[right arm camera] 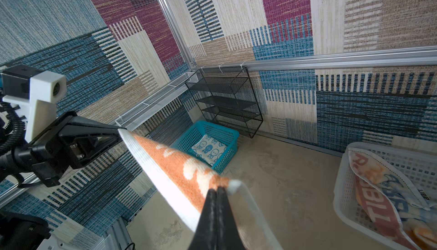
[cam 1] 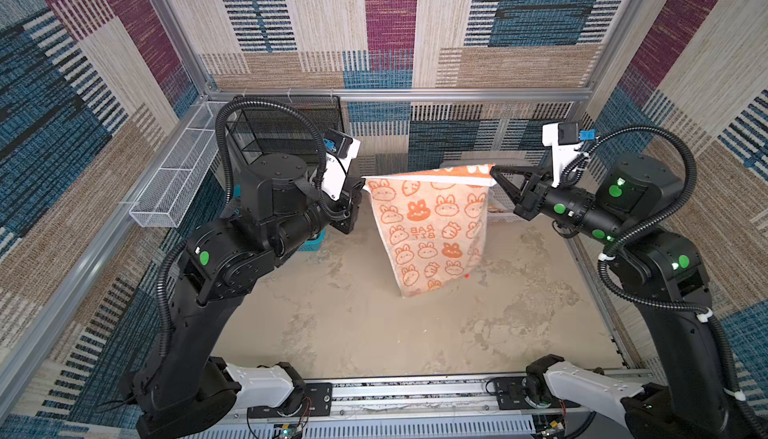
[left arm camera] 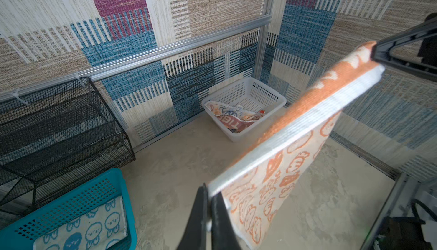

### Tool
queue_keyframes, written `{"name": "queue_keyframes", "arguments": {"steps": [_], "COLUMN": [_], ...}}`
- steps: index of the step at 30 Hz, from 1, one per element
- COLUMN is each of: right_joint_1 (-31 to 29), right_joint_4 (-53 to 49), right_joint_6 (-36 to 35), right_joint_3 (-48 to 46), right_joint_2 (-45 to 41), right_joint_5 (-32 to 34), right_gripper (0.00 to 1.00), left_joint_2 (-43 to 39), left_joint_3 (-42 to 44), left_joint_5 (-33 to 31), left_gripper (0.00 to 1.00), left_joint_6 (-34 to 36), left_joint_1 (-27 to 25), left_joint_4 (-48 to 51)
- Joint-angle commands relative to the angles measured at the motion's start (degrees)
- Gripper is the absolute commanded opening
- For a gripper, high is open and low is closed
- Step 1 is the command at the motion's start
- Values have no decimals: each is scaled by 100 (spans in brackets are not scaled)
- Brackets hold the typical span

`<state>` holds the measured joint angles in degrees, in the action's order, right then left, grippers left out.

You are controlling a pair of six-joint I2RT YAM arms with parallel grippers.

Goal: Fold and stack the towels
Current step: 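Hold the towel hanging and swing it toward the robot with both grippers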

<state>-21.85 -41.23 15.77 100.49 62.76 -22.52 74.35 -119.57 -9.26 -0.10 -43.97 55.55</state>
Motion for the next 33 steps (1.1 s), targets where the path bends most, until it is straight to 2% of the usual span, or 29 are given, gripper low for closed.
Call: {"name": "queue_keyframes", "arguments": {"steps": [1,5,10,12,14,16,20,21,23,27,29,33], "right_joint_1": [2,4,4,3,12,58,328,408,520,550,550,541], "right_joint_4": [1,133,221,295,357,599,980,1130,1361,1416,1440,1338], "right_joint_6": [-138,-171,-119,-130,-132,-113,22,63,101,72,40,-68], "right_joint_3": [44,-87,-176,-208,-194,-264,-407,-486,-555,-313,-230,-196], "right_joint_2": [-94,-155,337,660,1025,1404,2124,2306,2677,3287,3285,2795], "right_joint_5": [-88,-68,372,531,676,653,624,571,471,410,263,213], "right_gripper": [0,0,0,0,0,0,0,0,0,0,0,0], "left_joint_2": [-28,92,689,1047,1413,1862,2716,2940,3326,4128,4136,3631], "left_joint_3": [-290,-568,-629,-679,-673,-712,-856,-899,-982,-2104,-2305,-2206], "left_joint_5": [-15,-213,-1290,-1473,-1297,-800,-238,-300,-628,-512,-547,-436], "left_gripper": [0,0,0,0,0,0,0,0,0,0,0,0], "left_joint_6": [-144,-166,149,335,455,443,304,290,504,635,608,524], "left_joint_1": [11,11,93,257,648,1217,2012,2136,2162,2125,2127,2120], "left_joint_4": [247,431,558,539,400,230,-177,-314,-639,-259,-210,-208]}}
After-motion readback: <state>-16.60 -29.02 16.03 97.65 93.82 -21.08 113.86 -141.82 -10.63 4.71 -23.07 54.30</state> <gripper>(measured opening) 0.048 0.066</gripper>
